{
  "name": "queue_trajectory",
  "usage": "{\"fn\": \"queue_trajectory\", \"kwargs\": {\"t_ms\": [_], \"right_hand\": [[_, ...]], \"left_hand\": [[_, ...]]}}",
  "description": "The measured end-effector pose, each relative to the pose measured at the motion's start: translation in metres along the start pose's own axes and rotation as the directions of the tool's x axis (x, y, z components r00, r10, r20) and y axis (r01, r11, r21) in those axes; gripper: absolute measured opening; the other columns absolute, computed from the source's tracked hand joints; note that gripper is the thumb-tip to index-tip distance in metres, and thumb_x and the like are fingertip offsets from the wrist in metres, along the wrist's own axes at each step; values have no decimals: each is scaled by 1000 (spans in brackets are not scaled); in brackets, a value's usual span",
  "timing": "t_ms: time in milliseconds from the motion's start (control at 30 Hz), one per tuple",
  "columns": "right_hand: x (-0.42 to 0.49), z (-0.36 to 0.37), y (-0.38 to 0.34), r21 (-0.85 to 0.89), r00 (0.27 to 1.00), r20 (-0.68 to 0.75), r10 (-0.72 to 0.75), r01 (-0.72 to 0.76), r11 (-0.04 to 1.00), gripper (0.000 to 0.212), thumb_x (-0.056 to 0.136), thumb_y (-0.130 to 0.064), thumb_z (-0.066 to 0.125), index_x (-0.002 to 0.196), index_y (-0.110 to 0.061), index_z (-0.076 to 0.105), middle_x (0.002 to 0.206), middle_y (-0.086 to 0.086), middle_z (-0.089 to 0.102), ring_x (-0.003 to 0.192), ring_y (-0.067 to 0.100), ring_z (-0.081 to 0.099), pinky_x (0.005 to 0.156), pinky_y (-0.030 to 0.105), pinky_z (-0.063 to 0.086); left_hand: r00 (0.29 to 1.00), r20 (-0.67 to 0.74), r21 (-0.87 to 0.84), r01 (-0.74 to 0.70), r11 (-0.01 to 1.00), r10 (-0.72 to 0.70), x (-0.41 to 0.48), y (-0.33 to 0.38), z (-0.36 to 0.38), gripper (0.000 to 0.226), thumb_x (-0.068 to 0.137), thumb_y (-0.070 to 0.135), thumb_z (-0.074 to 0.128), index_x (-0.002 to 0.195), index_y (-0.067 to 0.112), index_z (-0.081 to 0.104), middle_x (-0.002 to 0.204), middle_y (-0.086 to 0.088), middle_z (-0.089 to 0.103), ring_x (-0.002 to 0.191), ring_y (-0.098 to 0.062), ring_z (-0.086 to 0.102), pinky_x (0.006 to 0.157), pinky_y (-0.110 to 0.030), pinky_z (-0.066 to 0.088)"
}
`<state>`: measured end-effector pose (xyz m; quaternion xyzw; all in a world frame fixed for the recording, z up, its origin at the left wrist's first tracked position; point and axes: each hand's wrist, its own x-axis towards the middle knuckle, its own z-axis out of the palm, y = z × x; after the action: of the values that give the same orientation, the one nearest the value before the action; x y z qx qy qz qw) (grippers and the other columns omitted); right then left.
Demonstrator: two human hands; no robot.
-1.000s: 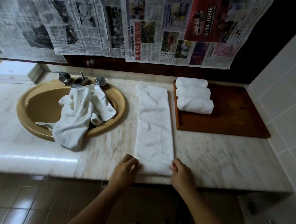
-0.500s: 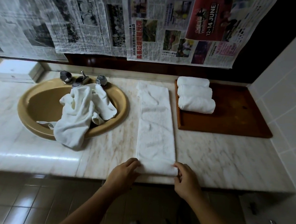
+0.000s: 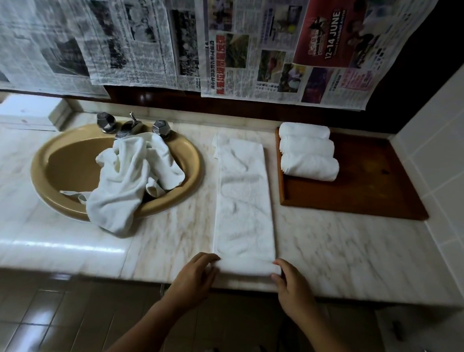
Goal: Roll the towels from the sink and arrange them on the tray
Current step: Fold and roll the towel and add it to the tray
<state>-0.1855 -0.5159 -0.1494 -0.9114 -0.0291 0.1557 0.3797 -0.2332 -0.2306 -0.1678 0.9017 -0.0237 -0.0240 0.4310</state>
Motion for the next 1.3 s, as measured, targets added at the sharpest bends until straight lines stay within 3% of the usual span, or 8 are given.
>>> {"fn": "queue_trajectory", "kwargs": {"t_ms": [300,400,533,733,833,900,1067,1300], "right_hand": [[8,1,-14,0,988,55,144,-144,990,36,107,-41,41,133,-21,54,131,2,62,110,18,58,85,26,41],[15,3,-16,-63,983,65,172,-168,984,35,107,-44,36,121,-20,56,123,5,65,97,18,57,80,30,43],[25,4,-23,-131,975,66,213,-203,970,42,107,-45,33,125,-15,57,126,13,64,111,31,60,80,31,39],[30,3,-31,-155,967,4,255,-251,955,46,102,-55,39,115,-19,64,115,11,69,102,30,63,86,36,50],[29,3,-31,-131,971,-51,235,-240,962,33,100,-53,46,106,-21,55,102,5,68,93,29,64,78,36,51],[27,4,-31,-100,977,-74,198,-205,974,24,101,-47,49,111,-26,45,99,-3,61,92,27,63,71,32,45],[20,19,-20,-149,982,-155,-109,86,985,8,102,-20,51,107,-24,55,102,-2,59,88,19,61,70,40,54],[10,16,-1,-152,932,-213,-293,265,952,22,97,-22,61,118,-18,66,110,-2,58,88,14,61,71,30,55]], "left_hand": [[991,-36,-20,132,991,-133,9,6,2,27,105,38,49,123,23,62,109,9,59,91,-6,60,78,-20,48],[983,-72,13,168,986,-167,15,6,5,24,106,31,48,112,15,65,102,2,55,89,-9,52,77,-25,40],[965,-72,44,256,966,-252,22,6,9,18,106,28,46,94,20,58,95,0,55,81,-9,47,68,-26,32],[927,-131,27,359,933,-353,29,17,12,22,104,32,47,96,16,61,86,0,63,78,-17,60,72,-37,52],[906,-183,-44,381,924,-382,28,21,10,14,101,36,54,103,23,53,81,1,66,72,-15,63,67,-38,56],[915,-223,-37,336,941,-336,26,22,6,15,99,36,58,105,27,48,92,5,60,72,-11,60,62,-34,52],[969,-222,230,-53,972,106,15,10,6,8,101,22,54,106,20,60,108,7,52,80,-13,55,57,-37,52],[965,-104,427,-174,887,239,-2,3,0,31,100,32,58,126,18,64,128,2,61,99,-16,64,59,-30,57]]}}
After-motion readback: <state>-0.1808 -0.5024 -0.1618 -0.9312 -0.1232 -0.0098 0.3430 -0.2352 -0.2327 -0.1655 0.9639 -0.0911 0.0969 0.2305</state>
